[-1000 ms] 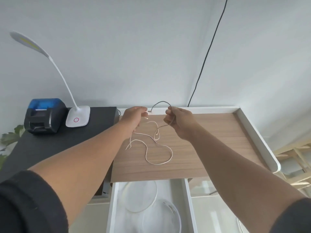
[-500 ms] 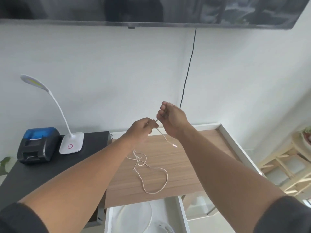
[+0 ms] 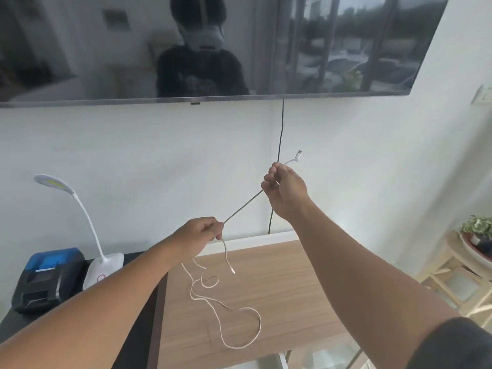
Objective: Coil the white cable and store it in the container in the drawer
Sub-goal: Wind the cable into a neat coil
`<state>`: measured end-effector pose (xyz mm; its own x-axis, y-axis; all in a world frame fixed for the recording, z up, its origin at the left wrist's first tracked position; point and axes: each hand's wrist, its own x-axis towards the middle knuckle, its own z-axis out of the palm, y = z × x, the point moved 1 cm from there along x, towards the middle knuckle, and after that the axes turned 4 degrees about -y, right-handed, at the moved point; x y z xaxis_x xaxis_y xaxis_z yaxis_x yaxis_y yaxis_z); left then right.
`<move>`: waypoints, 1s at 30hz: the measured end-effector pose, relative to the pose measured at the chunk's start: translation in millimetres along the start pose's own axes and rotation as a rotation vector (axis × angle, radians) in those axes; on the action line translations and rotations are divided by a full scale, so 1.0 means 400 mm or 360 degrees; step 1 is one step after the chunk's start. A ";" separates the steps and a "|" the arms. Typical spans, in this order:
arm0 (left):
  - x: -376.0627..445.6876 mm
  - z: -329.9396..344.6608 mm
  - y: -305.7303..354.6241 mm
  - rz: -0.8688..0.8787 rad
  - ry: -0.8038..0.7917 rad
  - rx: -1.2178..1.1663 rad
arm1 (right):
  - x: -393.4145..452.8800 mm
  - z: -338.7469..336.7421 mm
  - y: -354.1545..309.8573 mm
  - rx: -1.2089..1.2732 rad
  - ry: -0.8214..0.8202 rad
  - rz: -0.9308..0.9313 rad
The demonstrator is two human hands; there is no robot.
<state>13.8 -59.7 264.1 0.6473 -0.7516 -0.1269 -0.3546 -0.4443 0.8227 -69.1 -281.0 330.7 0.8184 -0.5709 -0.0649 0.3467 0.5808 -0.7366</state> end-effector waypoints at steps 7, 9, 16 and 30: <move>0.010 -0.047 0.022 -0.0088 0.0028 0.0036 | -0.007 0.043 -0.090 0.0040 -0.0096 -0.0083; 0.021 -0.054 0.034 -0.0141 0.0094 0.0022 | -0.019 0.051 -0.087 0.0157 -0.0181 -0.0020; 0.077 -0.101 0.120 -0.0364 0.0415 -0.0186 | -0.094 0.084 -0.026 0.0340 -0.0628 0.0198; 0.029 0.036 0.162 -0.0383 -0.0977 -0.0290 | -0.055 0.115 -0.095 0.0508 -0.0673 0.0282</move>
<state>-11.4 -104.4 307.8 0.1752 -0.8064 -0.5649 -0.0948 -0.5849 0.8056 -79.1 -263.7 391.2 0.9666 -0.2044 0.1548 0.2549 0.8310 -0.4945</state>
